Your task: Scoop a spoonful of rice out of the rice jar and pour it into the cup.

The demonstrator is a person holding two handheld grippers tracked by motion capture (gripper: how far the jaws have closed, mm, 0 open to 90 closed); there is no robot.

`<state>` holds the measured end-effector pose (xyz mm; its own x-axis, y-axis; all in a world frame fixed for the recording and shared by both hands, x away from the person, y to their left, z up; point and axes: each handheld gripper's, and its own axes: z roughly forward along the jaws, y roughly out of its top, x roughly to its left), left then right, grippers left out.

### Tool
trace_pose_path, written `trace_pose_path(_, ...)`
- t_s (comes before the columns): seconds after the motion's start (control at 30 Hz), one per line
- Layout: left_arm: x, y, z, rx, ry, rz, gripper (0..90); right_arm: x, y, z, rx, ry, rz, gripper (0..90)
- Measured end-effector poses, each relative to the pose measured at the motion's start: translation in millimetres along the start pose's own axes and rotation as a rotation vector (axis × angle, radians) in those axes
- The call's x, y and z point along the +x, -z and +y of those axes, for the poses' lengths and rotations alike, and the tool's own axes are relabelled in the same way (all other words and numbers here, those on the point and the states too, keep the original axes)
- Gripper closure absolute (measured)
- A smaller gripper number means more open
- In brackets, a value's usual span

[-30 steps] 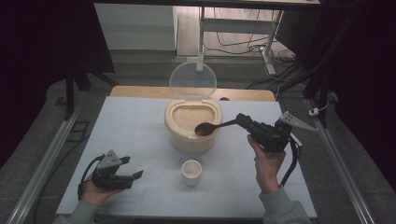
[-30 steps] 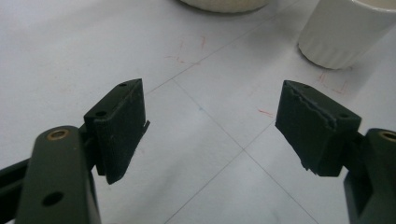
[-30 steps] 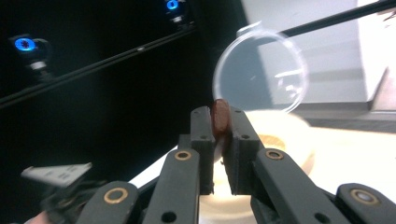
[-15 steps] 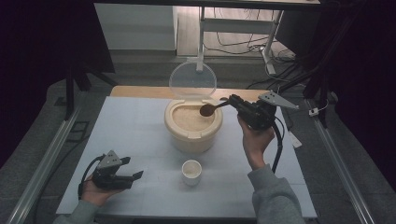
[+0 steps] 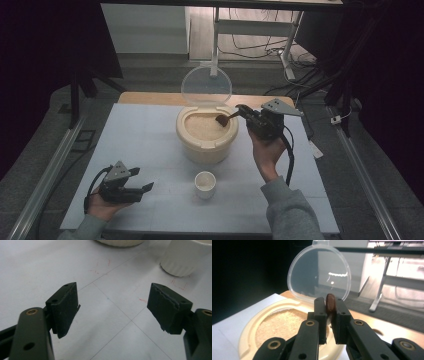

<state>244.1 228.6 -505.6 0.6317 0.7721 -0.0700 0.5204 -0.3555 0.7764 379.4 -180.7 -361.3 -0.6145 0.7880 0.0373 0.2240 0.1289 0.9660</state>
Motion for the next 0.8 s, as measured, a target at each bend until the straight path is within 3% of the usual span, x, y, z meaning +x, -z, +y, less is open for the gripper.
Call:
trace_pose_path(0.03,0.2,-0.1,-0.1,0.001,0.0,0.0,24.7,-3.8,-2.7,-4.0,0.011,-0.068,0.022,83.0)
trace_pose_path(0.1,0.6,-0.1,-0.2,0.001,0.0,0.0,24.7,-10.0,-5.3,-9.2,0.022,-0.152,0.046,83.0)
trace_pose_path(0.23,0.8,-0.8,-0.3,0.003,0.002,0.001,24.7,-20.9,-8.5,-19.8,0.027,-0.29,0.08,83.1)
trace_pose_path(0.3,0.6,-1.2,0.0,0.005,0.003,0.0,24.6,-22.8,-9.2,-22.1,0.028,-0.316,0.085,83.1)
trace_pose_path(0.33,-0.4,-1.2,0.8,0.004,-0.002,0.001,24.7,-25.0,-11.2,-25.8,0.036,-0.368,0.097,83.1)
trace_pose_path(0.43,-0.8,-1.4,1.3,0.005,-0.004,0.001,24.7,-26.4,-12.5,-28.1,0.037,-0.406,0.101,83.0)
trace_pose_path(0.47,-0.8,-1.5,1.2,0.005,-0.005,0.001,24.6,-28.6,-13.2,-30.1,0.038,-0.453,0.109,82.8)
trace_pose_path(0.57,-0.4,-2.0,0.9,0.008,-0.004,0.001,24.7,-32.9,-13.3,-32.3,0.044,-0.509,0.109,83.0)
trace_pose_path(0.67,-0.2,-1.3,1.2,0.005,0.001,-0.01,24.6,-37.5,-13.0,-34.9,0.03,-0.599,0.141,83.1)
trace_pose_path(0.8,-0.7,-0.8,1.6,0.003,-0.003,-0.01,24.6,-39.3,-13.5,-36.7,0.03,-0.647,0.158,83.1)
